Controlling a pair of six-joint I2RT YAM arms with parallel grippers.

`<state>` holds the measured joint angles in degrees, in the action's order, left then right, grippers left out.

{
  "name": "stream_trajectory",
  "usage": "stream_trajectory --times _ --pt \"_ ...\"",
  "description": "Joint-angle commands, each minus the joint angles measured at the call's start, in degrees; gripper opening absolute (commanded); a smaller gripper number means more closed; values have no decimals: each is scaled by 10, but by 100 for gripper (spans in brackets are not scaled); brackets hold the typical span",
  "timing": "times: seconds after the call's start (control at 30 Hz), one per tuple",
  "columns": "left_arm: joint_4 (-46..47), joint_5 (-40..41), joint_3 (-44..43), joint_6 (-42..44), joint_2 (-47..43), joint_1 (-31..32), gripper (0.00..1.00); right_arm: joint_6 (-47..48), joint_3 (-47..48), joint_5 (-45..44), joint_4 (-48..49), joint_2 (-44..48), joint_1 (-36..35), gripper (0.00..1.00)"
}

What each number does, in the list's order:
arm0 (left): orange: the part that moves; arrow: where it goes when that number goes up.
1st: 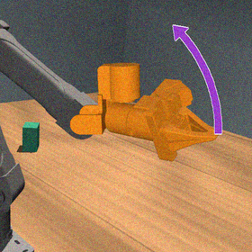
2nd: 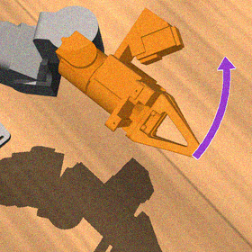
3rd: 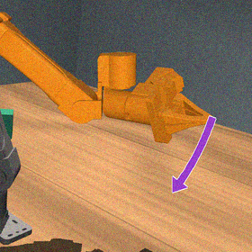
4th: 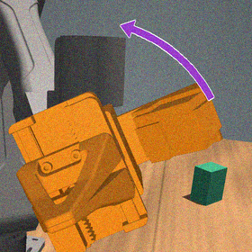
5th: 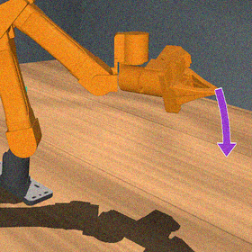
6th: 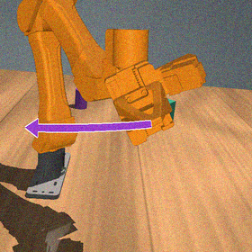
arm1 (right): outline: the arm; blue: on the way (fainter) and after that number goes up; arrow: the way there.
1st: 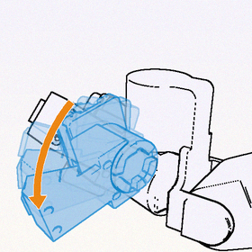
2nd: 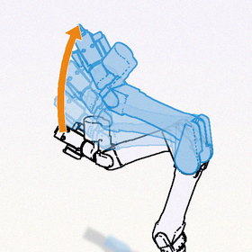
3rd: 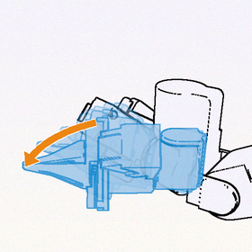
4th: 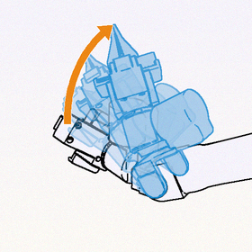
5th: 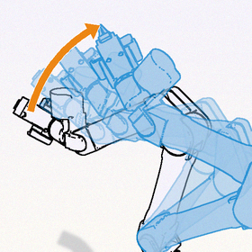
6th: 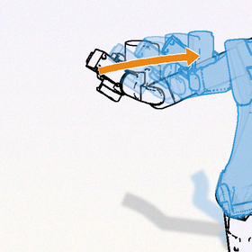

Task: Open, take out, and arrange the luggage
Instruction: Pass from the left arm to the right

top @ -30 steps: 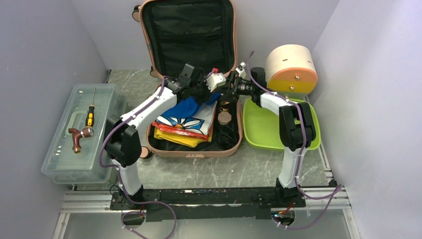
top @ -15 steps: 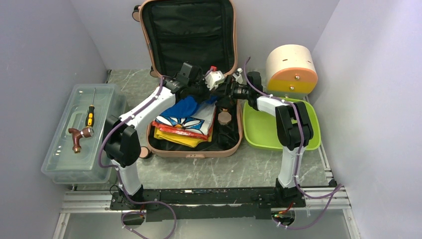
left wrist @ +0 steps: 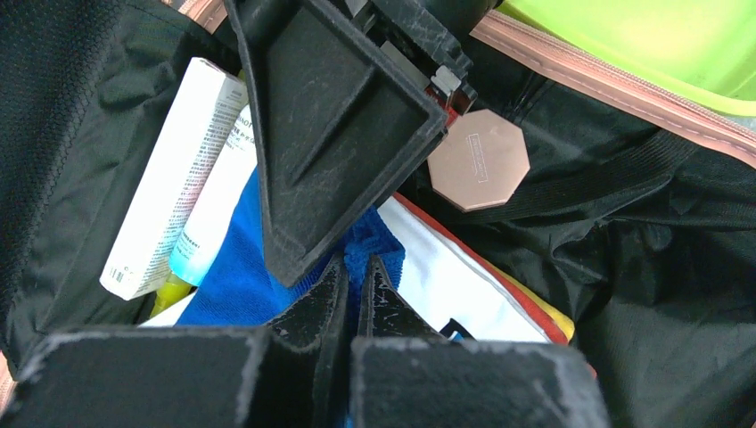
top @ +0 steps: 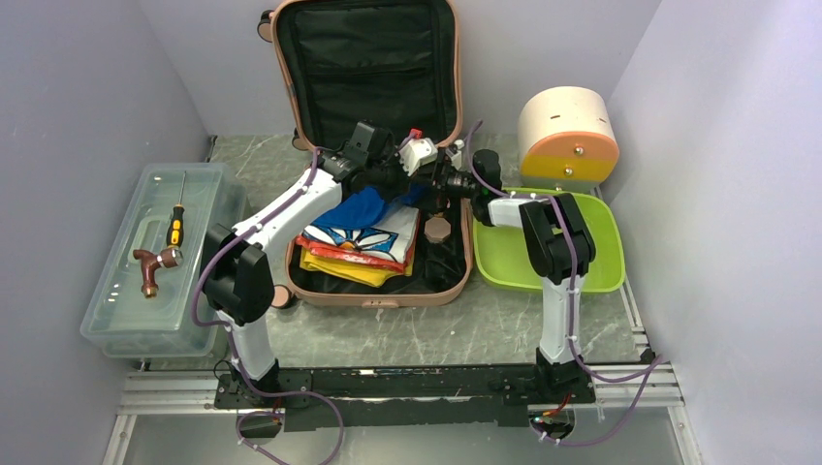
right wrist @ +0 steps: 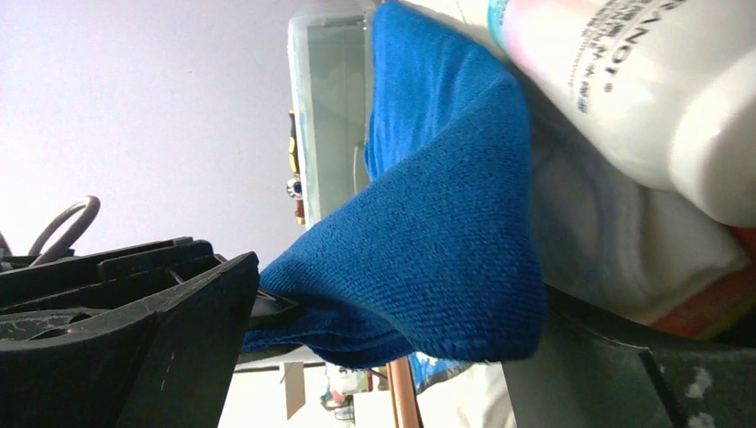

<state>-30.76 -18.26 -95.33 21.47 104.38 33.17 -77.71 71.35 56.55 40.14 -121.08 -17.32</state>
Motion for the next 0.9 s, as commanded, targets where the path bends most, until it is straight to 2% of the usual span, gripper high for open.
stream_trajectory --times 0.0,0.17,0.2,0.4,0.53,0.6,0.67,0.8,0.87 --pt "20 -21 -4 -14 -25 -2 0 -59 -4 3 101 -8 -14 100" --pt "17 -29 -5 -15 -19 -2 0 -102 1 0 161 -26 -22 100" --pt "15 -32 -6 -15 -19 -2 4 -106 1 -2 166 -26 -22 100" --pt "8 -76 5 -3 -32 -2 56 -104 -2 -3 166 -14 -20 100" --pt "-3 -116 12 12 -46 -2 76 -81 -6 -5 136 6 -17 100" --pt "-13 -133 11 21 -54 -2 83 -53 -2 -3 98 16 -15 100" --pt "-21 -141 11 31 -63 -5 90 -1 8 -1 13 30 -13 100" --pt "-32 -146 12 29 -87 -41 96 167 34 -5 -168 62 -12 100" --pt "-35 -150 20 26 -105 -76 98 221 36 -5 -213 76 -12 100"
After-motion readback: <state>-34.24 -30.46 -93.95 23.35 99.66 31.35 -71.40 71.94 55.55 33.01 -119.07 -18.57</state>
